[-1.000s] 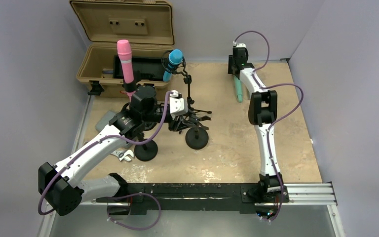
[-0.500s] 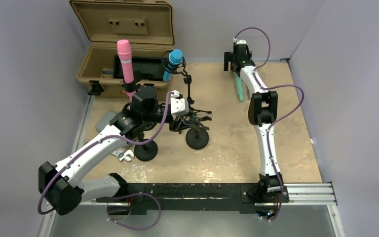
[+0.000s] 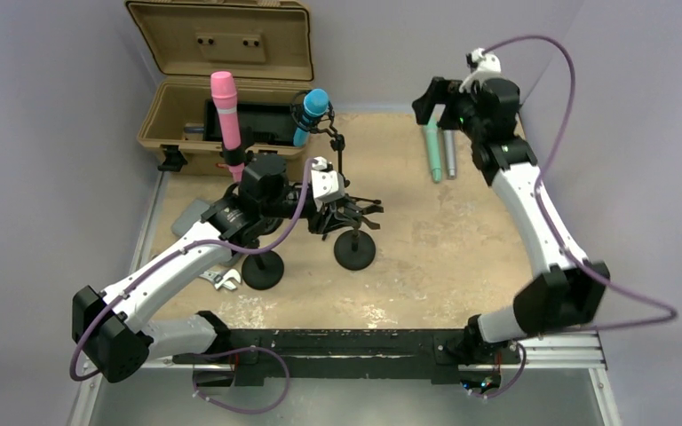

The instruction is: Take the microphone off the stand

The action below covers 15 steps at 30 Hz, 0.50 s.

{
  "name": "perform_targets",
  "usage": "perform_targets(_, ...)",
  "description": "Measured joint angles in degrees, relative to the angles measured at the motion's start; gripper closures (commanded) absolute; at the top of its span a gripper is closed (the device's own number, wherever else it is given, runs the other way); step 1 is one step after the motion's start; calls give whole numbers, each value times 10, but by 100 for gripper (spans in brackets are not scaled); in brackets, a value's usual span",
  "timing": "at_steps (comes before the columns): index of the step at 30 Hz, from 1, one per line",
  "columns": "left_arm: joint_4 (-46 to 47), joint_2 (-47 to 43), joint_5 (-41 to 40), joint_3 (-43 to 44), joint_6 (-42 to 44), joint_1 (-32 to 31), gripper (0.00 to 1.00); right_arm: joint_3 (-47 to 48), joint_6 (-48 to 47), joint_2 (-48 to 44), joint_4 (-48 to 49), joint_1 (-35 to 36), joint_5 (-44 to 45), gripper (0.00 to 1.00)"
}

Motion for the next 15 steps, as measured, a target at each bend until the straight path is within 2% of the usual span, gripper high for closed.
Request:
perform_targets(5, 0, 3, -10, 3, -14, -3, 37, -170, 30, -172, 35, 1, -102, 1)
perform_targets(11, -6, 2, -19, 5, -38, -6, 2, -313, 73, -284, 21, 1, -219, 1)
perform_targets(15, -20, -9, -29, 6, -50, -8, 0, -368, 129, -349, 37, 3, -279, 1)
